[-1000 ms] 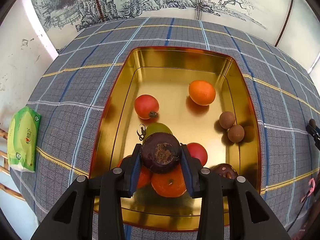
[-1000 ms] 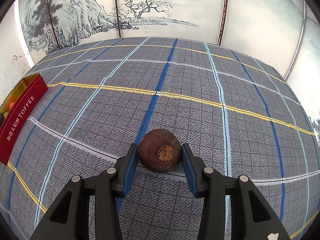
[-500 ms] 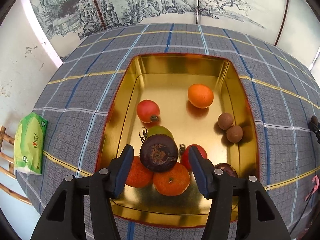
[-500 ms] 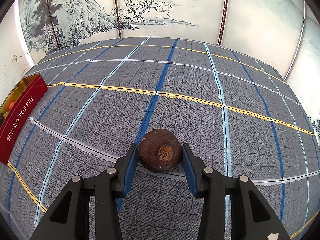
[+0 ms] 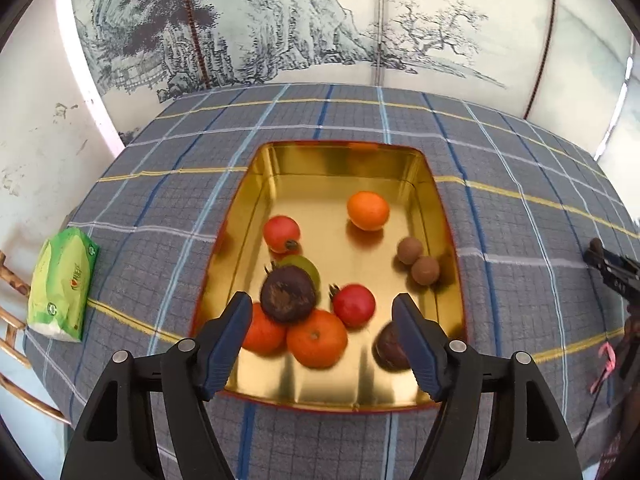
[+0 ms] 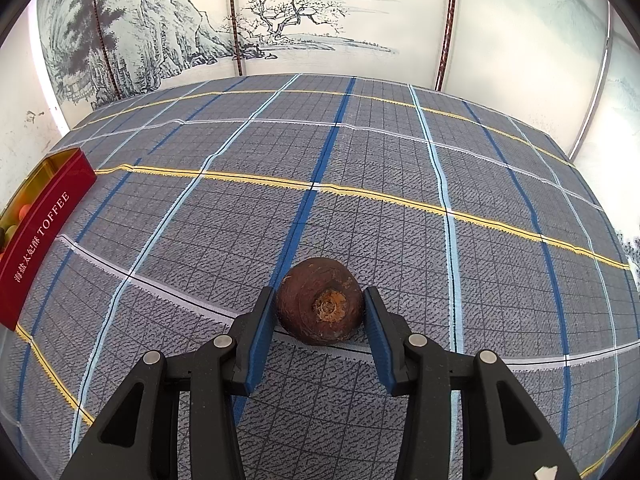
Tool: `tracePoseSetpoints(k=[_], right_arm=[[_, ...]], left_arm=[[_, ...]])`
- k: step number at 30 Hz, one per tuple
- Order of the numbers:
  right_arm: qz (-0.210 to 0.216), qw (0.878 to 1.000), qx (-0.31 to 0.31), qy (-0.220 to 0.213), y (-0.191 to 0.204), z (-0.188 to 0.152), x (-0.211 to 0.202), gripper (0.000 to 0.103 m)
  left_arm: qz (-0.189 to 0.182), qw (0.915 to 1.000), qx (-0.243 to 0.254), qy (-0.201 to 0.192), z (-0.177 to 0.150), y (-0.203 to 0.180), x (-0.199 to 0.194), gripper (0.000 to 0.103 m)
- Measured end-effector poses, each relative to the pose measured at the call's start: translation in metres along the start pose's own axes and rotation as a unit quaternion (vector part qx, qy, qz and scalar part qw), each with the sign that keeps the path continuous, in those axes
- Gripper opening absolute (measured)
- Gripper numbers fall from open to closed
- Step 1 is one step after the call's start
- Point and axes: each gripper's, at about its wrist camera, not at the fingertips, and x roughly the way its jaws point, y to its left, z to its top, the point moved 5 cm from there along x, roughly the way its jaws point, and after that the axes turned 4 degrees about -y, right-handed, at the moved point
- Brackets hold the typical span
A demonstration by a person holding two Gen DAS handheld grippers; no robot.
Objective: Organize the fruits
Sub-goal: 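Open the left gripper and lift it away from the tin, then carry the dark brown fruit into the tin with the right gripper and release it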
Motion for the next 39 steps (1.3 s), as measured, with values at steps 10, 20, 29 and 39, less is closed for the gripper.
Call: tracePoseSetpoints(k=[10, 20, 29, 39], right_arm=[[0.000, 1.000, 0.000, 0.000, 0.000, 0.000, 0.000, 0.041], [-0.009, 1.000, 0.003, -0.001, -0.002, 0.003, 0.002, 0.037], [-0.019, 1.000, 0.011, 0.001, -0.001, 0.003, 0.000, 0.037], [-0.011, 1.000, 0.002, -0.004, 0.015, 0.009, -0.010, 0.037]], left_arm=[[0.010, 0.9999, -0.004, -0.006, -0.017, -0.003, -0.014, 0.076], [0.014, 0.9998, -0.014, -0.008, -0.027, -0.001, -0.022, 0.079], [0.019, 0.9997, -0.006, -0.013, -0.037, -0.002, -0.029, 0.087], [0.037, 0.9988, -0.026, -0.016, -0.036, 0.013, -0.029, 0.088]])
